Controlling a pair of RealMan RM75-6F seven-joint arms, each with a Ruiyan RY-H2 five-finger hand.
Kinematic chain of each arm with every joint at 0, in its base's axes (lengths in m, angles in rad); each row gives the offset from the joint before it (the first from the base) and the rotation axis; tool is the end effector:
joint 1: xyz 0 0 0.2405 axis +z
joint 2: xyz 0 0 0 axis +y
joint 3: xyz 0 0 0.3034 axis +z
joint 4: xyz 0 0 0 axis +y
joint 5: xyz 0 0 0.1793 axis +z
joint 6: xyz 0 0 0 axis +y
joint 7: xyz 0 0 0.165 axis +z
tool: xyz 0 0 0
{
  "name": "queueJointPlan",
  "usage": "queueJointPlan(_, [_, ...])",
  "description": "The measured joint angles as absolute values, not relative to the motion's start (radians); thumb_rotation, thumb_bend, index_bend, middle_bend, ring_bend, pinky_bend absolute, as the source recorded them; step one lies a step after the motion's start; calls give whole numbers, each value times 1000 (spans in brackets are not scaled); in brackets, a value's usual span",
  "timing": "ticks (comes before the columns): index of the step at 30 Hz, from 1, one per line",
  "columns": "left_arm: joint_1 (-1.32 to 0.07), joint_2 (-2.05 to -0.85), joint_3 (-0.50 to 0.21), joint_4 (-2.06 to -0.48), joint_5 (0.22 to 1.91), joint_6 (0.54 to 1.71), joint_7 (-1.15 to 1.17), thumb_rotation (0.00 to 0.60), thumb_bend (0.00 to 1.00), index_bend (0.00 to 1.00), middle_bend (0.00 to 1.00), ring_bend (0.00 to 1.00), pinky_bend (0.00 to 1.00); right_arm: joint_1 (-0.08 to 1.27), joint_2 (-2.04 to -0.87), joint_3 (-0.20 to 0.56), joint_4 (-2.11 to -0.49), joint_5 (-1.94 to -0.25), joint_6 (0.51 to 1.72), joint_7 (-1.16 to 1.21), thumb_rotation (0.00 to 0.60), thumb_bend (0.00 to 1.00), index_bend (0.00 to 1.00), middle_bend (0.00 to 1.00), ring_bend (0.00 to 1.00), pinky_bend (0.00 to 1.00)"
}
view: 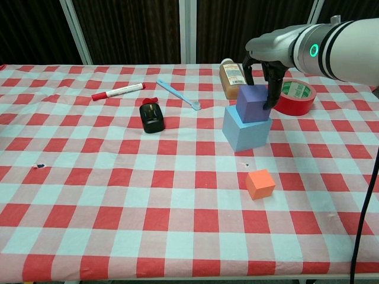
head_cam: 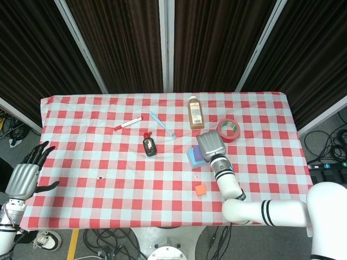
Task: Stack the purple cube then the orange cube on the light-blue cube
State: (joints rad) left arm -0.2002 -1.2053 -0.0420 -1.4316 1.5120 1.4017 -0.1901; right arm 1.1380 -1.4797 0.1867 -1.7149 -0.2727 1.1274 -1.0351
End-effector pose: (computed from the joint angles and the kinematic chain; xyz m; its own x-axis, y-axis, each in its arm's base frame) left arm -0.3476 0.2448 0.1788 0.3129 0.0511 0.9484 0.9463 -0.1029 -0.3066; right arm -0.0998 -0.4288 0.0228 0.7183 -0.3203 0.6176 -0.6944 -0.2751 0.6650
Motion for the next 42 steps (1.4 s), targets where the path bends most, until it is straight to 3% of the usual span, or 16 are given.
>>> queueJointPlan(7, [-201,-1205,-43,-1435,1512,1401,-187,600,157,153,115,65,210,1142,-1459,191,-1734,-275,1130,-1023,600,69,205,1000,1000,986])
queueJointPlan(14, [-200,-1195,-48,-1444,1509,1407,-177,600,157,153,115,65,210,1132,-1409,191,-1823,-355,1157,-1002,600,70,216,1000,1000,986])
queueJointPlan(20, [-198,-1188,-53,-1453,1498,1408,-166,600,157,153,115,65,210,1104,-1342,158,-1960,-577,1238,-1001,600,69,305,1000,1000,986])
queueJointPlan(23, [-198,-1187,-54,-1458,1495,1406,-160,600,157,153,116,65,210,1076,-1304,125,-2064,-715,1282,-1000,600,69,345,1000,1000,986])
queueJointPlan(28, [-198,-1186,-53,-1471,1499,1408,-146,600,157,153,115,65,210,1010,-1275,5,-2197,-865,1321,-1019,600,70,380,1000,1000,986])
queueJointPlan(33, [-195,-1184,-49,-1483,1500,1409,-128,600,157,153,116,65,210,932,-1310,-114,-2210,-939,1321,-1042,600,72,386,1000,1000,986])
queueJointPlan(42, [-194,-1189,-46,-1479,1493,1399,-121,600,157,153,115,65,210,847,-1370,-166,-2136,-974,1304,-1011,600,74,387,1000,1000,986])
